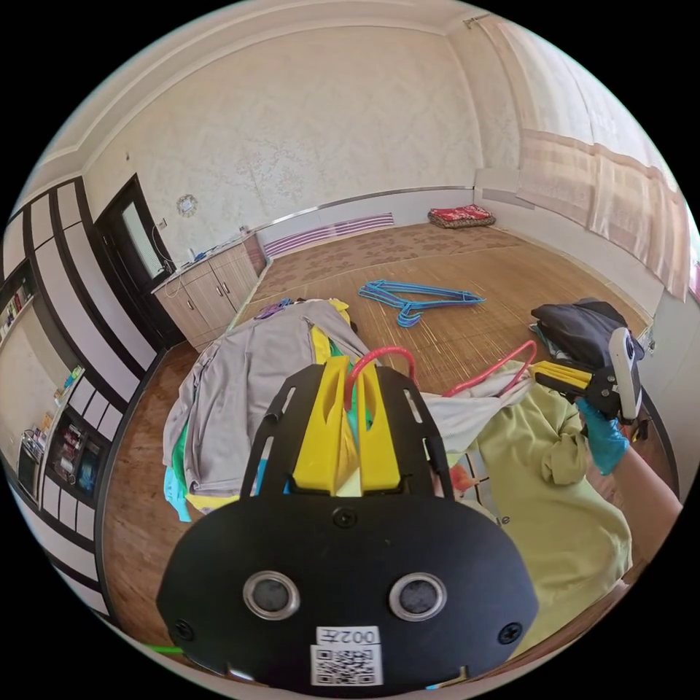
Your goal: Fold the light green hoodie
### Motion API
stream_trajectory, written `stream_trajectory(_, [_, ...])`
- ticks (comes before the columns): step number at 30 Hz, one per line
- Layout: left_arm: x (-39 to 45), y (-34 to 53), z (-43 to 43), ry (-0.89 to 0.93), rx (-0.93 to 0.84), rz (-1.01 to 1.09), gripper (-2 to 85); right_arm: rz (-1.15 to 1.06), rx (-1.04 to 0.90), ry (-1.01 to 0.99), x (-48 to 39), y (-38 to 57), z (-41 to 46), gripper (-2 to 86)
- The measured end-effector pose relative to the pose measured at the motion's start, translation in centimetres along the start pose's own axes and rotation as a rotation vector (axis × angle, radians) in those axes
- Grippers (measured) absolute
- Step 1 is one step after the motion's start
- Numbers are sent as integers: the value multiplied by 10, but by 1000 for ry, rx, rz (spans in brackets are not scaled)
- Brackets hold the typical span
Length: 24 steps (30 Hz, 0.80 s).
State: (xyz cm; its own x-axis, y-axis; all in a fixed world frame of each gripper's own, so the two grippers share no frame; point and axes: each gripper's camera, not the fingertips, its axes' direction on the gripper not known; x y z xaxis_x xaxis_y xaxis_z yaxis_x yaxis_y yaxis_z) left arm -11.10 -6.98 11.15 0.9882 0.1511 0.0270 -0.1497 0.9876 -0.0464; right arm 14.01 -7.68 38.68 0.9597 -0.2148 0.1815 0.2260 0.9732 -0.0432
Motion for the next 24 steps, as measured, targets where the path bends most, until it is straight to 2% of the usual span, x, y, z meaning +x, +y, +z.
stream_trajectory(13, [8,-15,-29,113,99,23,-8,-115,34,-170,13,12,-29,17])
stream_trajectory(18, [21,-20,-42,158,135,66,-9,-49,111,-365,32,6,-48,79])
stream_trajectory(24, [35,-19,-53,174,146,102,-9,35,132,-484,47,-5,-44,129])
